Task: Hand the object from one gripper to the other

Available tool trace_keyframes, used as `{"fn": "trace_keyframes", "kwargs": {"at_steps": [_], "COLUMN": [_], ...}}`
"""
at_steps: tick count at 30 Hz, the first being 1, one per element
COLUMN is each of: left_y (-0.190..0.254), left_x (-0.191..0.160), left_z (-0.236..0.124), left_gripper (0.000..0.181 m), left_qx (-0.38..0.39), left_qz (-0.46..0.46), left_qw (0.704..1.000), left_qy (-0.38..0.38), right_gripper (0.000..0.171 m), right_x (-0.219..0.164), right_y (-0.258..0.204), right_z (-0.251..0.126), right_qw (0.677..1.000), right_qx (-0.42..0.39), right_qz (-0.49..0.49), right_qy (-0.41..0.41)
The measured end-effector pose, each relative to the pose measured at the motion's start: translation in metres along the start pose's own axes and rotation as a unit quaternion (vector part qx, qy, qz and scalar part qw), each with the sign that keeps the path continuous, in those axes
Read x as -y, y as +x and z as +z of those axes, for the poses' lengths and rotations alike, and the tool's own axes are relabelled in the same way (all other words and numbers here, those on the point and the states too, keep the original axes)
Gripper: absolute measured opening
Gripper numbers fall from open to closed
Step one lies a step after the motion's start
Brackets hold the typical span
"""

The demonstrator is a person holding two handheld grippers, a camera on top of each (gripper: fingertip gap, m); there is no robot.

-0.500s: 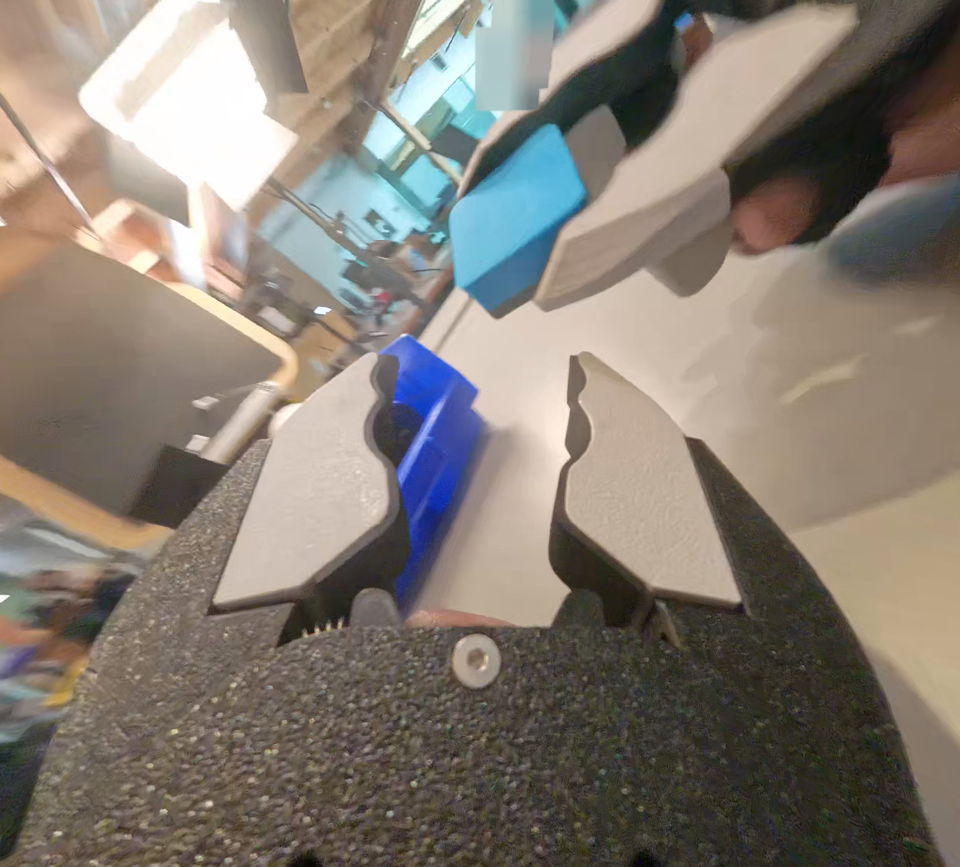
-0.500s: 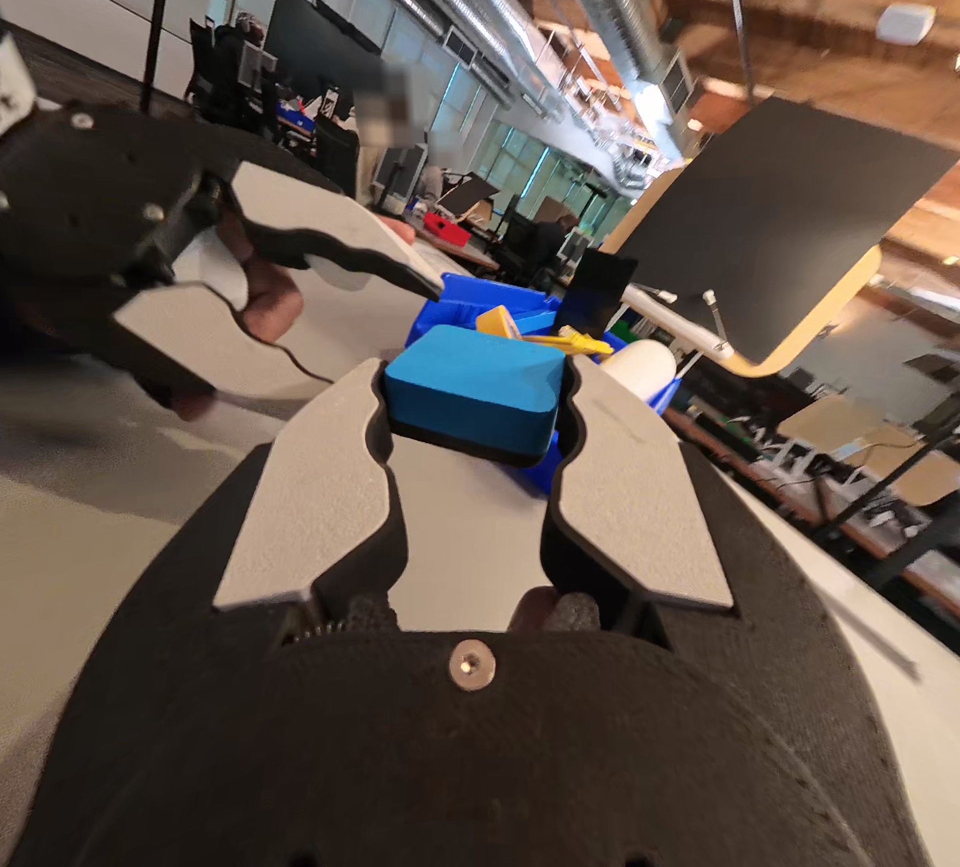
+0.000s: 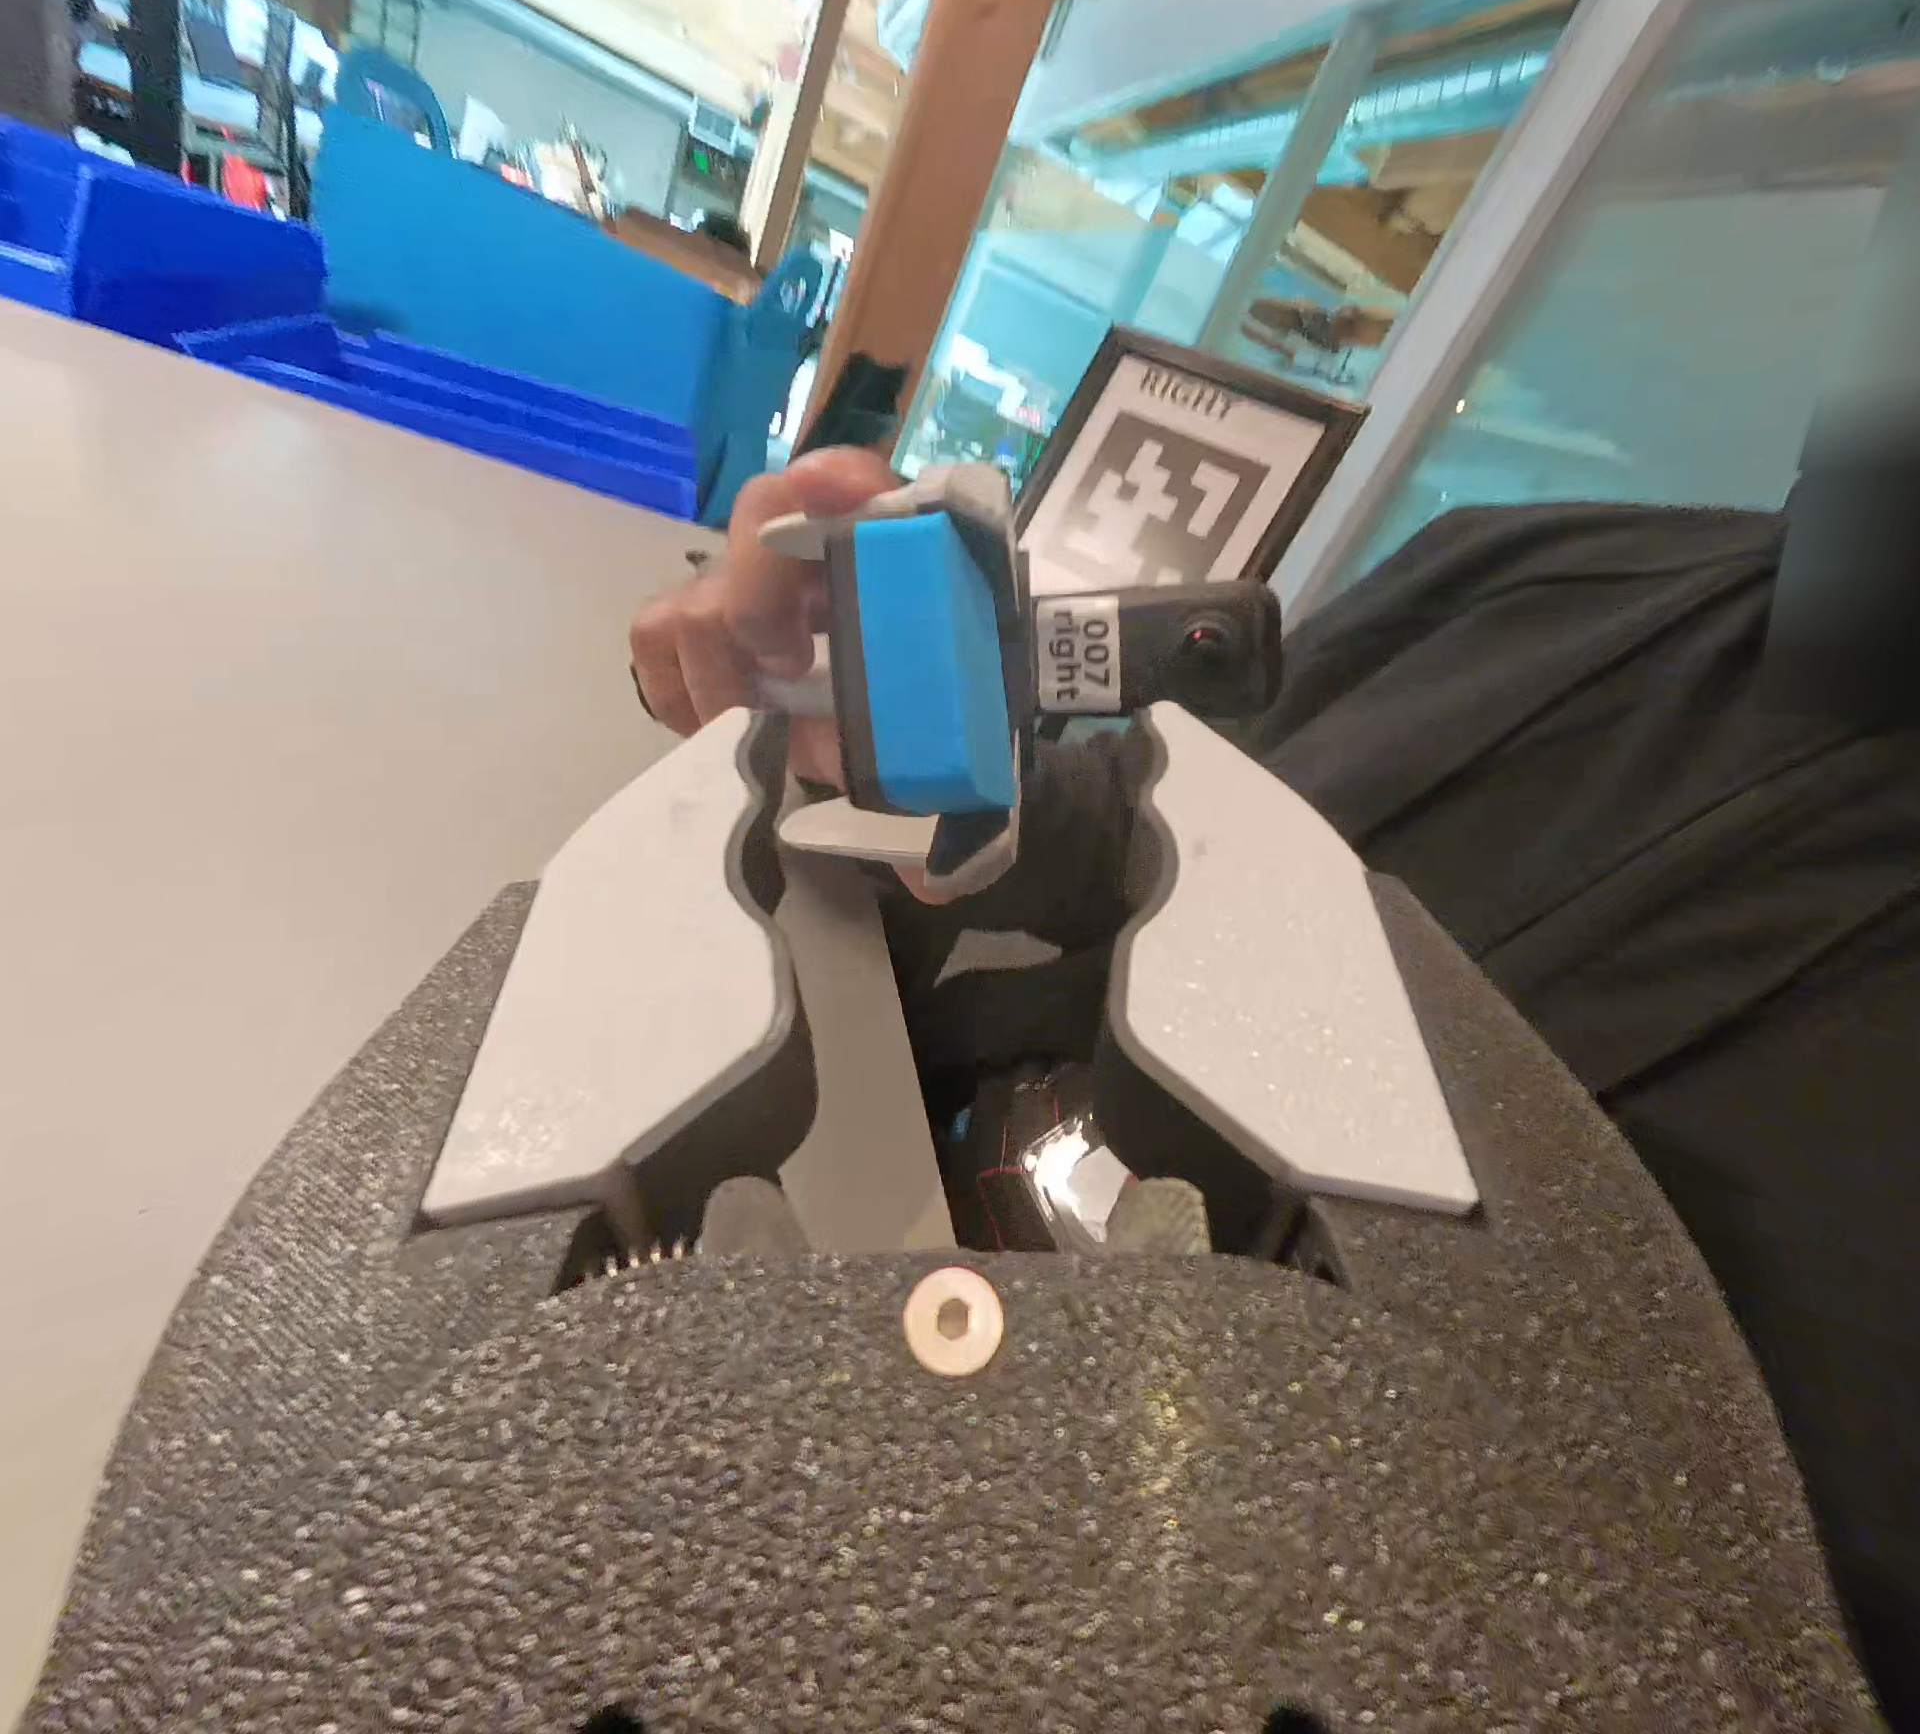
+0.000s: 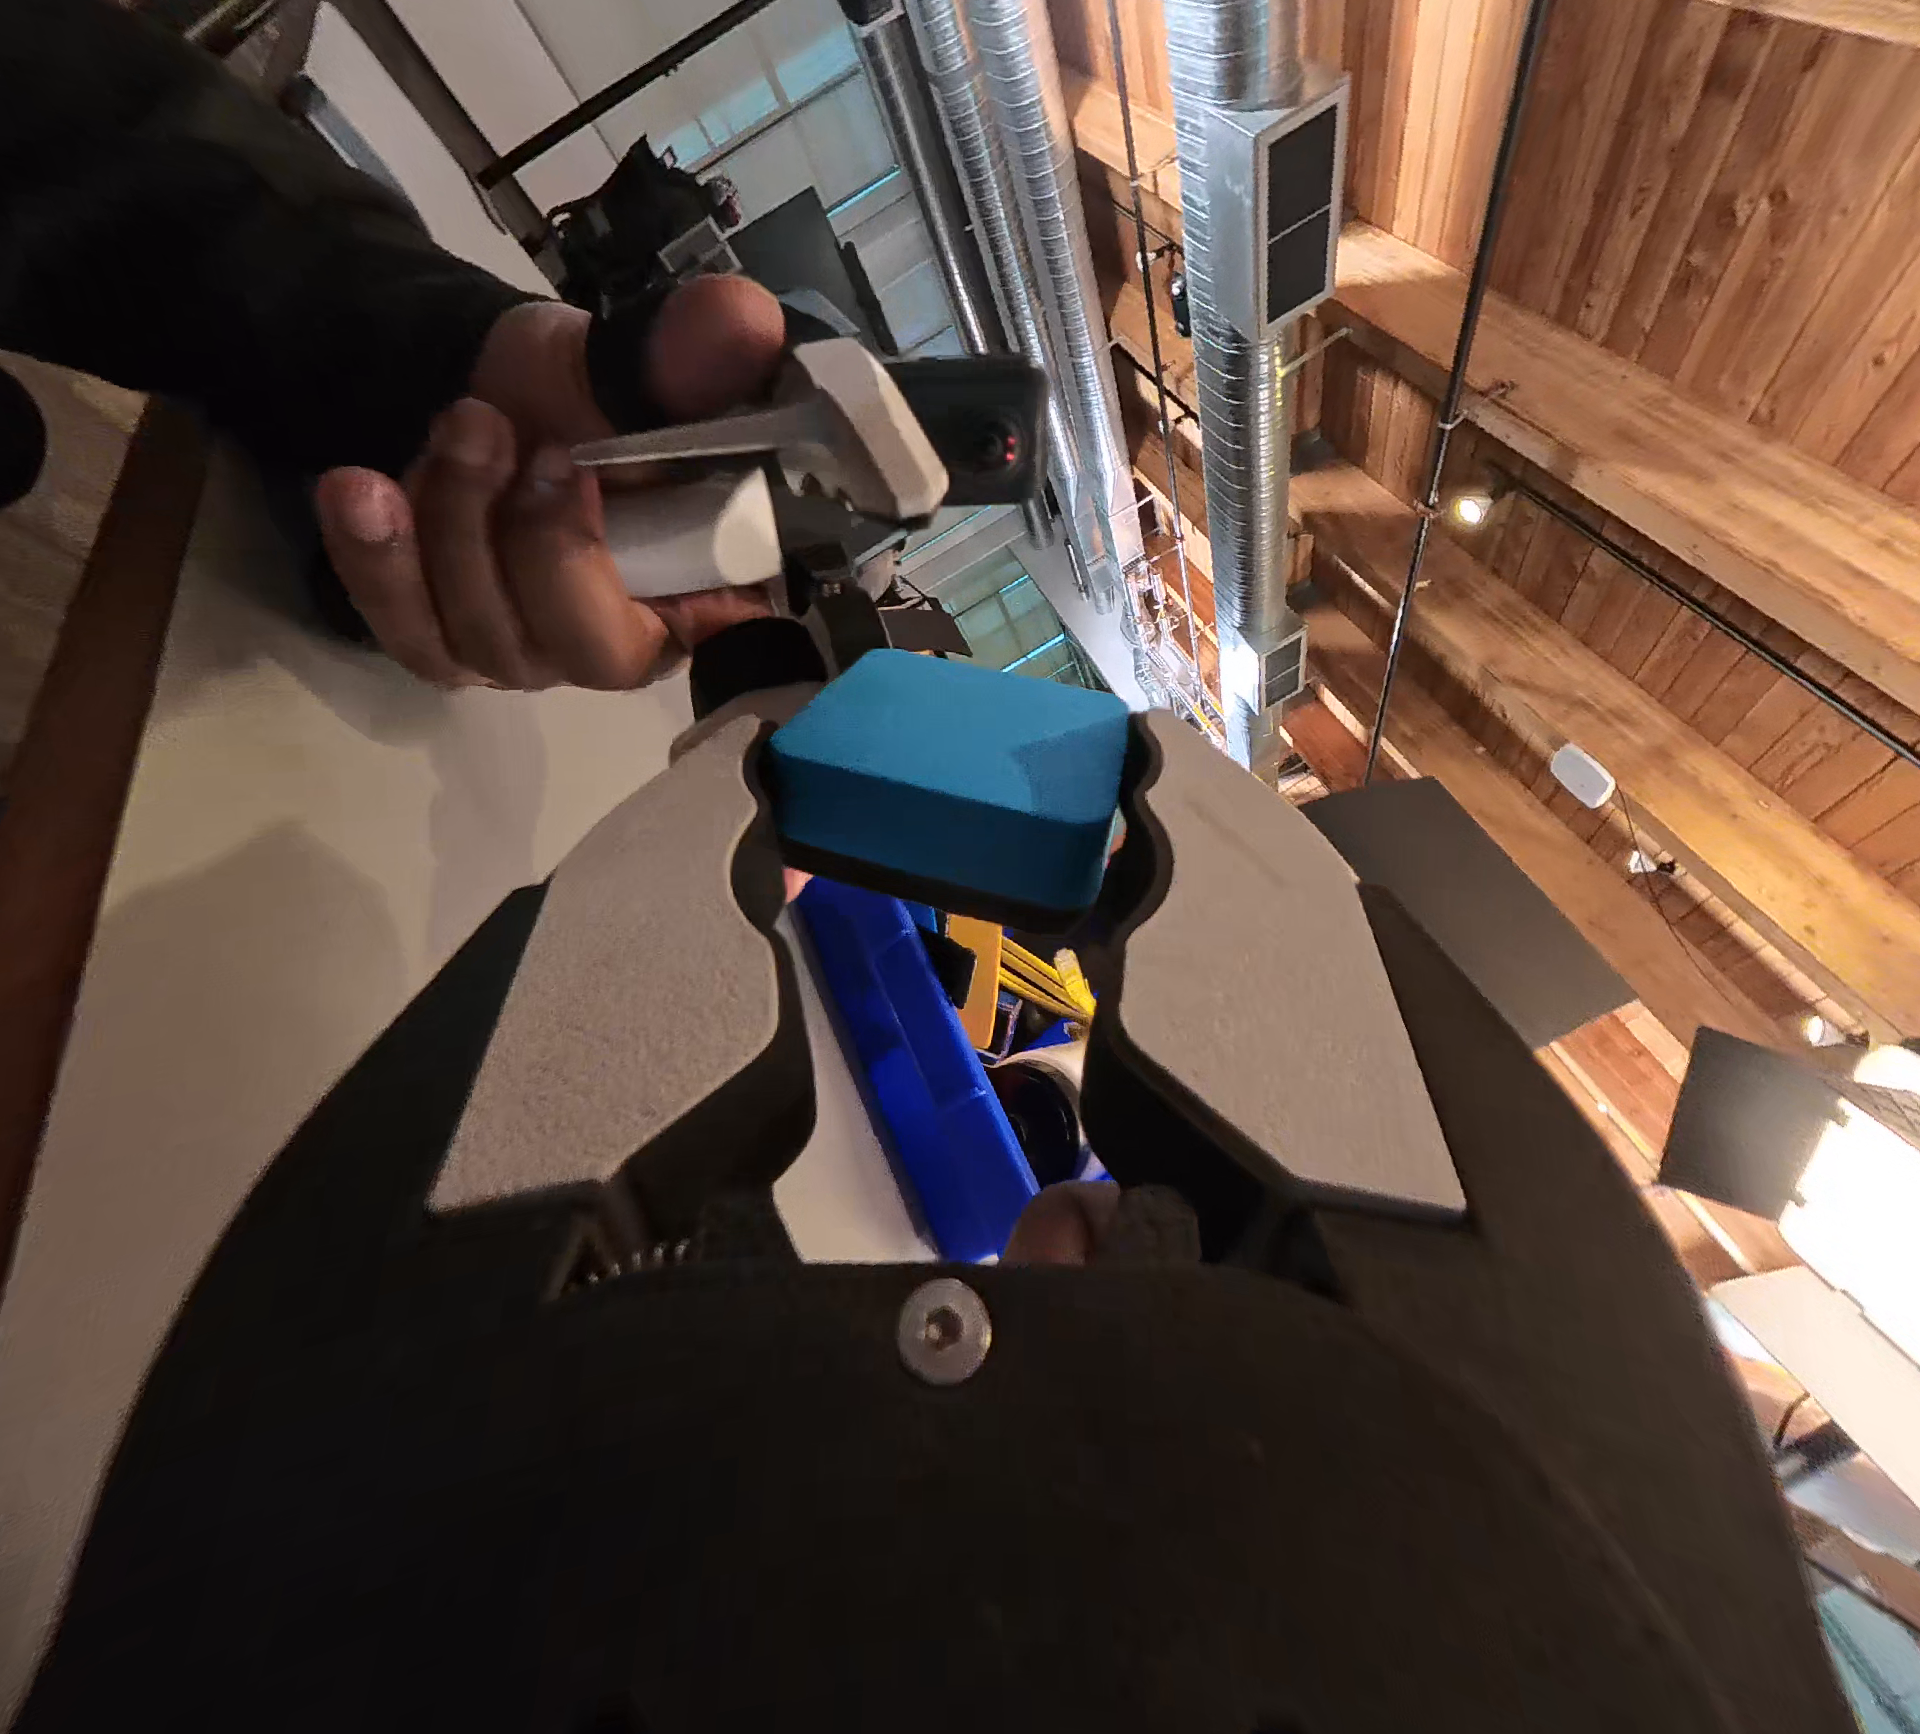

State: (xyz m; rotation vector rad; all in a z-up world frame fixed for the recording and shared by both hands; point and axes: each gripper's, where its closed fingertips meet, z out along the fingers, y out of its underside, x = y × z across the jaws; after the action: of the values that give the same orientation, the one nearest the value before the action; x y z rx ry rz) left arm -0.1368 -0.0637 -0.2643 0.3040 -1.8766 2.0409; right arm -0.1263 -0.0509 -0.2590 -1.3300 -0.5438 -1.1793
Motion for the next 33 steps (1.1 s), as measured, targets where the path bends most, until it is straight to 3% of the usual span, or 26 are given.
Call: {"fn": "trace_keyframes", "kwargs": {"at_steps": [3,6,11,16,22,27,33], "left_y": [0.001,-0.005,-0.010,-0.026,-0.019,-0.010,-0.006], "left_x": [-0.010,-0.004,0.006,0.028,0.033,0.018,0.010], "left_z": [0.012,0.014,0.008,-0.009,-0.005,0.012,0.024], "left_gripper": [0.062,0.026,0.026,0.025,0.025,0.026,0.026], "left_qx": [-0.006,-0.007,0.011,0.103,0.060,0.005,-0.010], "left_qz": [-0.010,-0.033,-0.005,0.083,0.040,-0.009,-0.017], "left_qw": [1.000,0.999,0.999,0.985,0.987,0.995,0.997], "left_qy": [-0.022,0.007,0.038,0.107,0.141,0.101,0.077], "right_gripper": [0.063,0.063,0.060,0.064,0.076,0.083,0.080], "right_x": [0.001,0.001,-0.004,-0.006,-0.008,-0.008,-0.005], "right_y": [-0.011,-0.012,-0.005,0.019,0.017,0.008,0.007], "right_z": [0.002,0.004,0.004,-0.002,0.001,0.005,0.004], "right_qw": [1.000,0.999,1.000,0.998,0.998,0.999,0.999], "right_qx": [0.020,0.016,-0.004,-0.050,-0.050,-0.034,-0.033], "right_qz": [-0.019,-0.031,-0.016,0.044,0.030,0.010,0.012], "right_qy": [-0.001,-0.005,-0.023,-0.022,-0.036,-0.039,-0.031]}}
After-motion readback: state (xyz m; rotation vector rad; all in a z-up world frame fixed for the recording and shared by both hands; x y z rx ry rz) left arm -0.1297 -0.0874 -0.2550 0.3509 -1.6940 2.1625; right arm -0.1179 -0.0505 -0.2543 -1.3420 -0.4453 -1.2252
